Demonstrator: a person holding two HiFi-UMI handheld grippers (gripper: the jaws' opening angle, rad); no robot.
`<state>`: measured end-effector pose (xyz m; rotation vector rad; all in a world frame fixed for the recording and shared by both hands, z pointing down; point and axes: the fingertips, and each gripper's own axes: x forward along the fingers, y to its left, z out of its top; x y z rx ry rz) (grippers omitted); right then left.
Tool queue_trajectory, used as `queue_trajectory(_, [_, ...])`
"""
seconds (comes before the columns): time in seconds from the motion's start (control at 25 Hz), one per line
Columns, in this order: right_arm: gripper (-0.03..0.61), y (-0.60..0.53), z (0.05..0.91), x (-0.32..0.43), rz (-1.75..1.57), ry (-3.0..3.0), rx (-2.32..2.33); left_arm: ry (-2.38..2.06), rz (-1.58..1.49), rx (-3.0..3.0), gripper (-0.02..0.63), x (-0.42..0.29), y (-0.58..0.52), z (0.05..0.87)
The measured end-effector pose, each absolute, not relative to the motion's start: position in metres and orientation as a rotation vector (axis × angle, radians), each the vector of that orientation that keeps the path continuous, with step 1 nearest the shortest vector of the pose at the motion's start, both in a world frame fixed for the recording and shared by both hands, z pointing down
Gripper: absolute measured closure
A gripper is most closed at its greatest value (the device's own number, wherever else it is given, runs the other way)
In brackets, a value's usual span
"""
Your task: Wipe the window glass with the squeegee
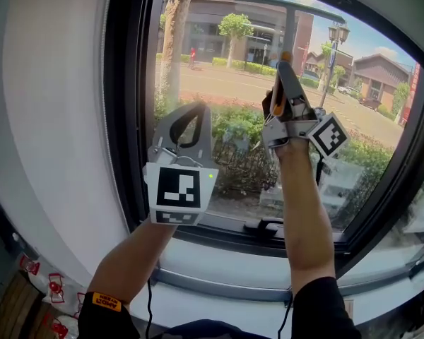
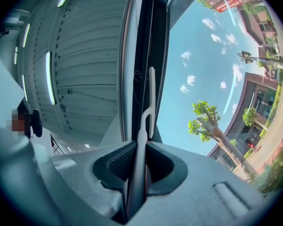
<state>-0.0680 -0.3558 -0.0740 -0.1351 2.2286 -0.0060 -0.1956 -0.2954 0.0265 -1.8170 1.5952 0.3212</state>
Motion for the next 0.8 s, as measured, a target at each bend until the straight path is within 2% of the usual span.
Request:
queue_trajectory(0.44, [0.535, -0.366, -0.072, -0.064, -0.099, 2.194, -0.098, 1.623, 0.275, -1.856, 0.611, -0.187, -0.307, 0.056])
queue_trajectory(0.8, [0.535, -0.352, 0.105, -0.051, -0.323, 2.208, -0.119, 1.653, 0.24, -1.954, 0.611, -0.166, -0.322, 0.144])
